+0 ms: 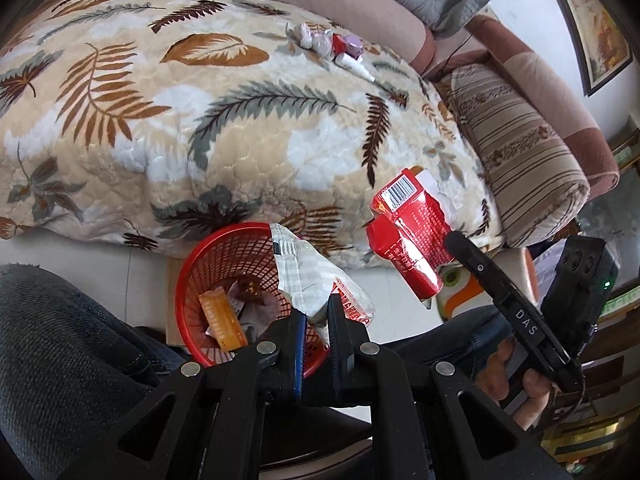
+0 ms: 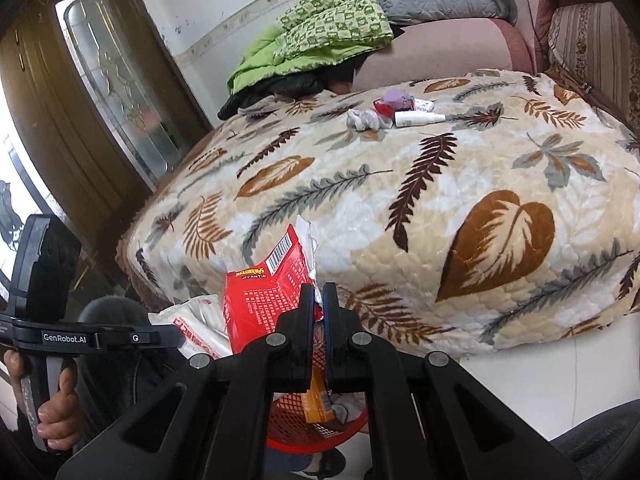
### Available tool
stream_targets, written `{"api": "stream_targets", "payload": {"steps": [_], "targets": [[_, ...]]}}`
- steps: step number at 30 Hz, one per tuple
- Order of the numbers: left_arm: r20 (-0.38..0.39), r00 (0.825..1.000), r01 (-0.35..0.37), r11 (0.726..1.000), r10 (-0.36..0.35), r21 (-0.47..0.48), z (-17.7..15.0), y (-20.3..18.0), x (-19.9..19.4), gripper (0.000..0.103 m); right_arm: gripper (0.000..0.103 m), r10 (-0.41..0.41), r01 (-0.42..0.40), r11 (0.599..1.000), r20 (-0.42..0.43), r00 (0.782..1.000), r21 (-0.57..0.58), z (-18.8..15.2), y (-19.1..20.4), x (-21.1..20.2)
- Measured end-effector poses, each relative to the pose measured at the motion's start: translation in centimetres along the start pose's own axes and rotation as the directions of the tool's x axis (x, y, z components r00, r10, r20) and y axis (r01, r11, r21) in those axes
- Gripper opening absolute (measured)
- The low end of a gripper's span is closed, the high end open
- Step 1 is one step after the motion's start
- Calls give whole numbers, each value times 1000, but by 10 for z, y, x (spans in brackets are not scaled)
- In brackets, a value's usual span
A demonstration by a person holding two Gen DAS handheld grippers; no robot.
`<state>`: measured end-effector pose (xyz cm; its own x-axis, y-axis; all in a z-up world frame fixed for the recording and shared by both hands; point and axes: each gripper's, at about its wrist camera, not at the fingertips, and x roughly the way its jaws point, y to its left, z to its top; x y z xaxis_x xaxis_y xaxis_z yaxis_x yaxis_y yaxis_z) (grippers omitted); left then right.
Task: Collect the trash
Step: 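Carry the white wrapper and red carton over the red wastebasket, then open both tools to drop the items into the wastebasket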
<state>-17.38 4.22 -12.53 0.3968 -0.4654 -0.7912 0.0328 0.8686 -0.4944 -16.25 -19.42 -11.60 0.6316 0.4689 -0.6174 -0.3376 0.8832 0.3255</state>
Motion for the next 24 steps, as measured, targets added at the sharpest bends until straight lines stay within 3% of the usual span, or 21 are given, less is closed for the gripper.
{"api": "stream_targets", "payload": {"steps": [21,24], "targets": [[-86,993,-74,997,75,13,0,6,34,10,5,-32,32,999,-108,994,1,-12,-3,33],[-107,992,-63,998,62,-6,0,10,41,18,11,-8,12,999,-133,991,31,-14,-8,40]]}}
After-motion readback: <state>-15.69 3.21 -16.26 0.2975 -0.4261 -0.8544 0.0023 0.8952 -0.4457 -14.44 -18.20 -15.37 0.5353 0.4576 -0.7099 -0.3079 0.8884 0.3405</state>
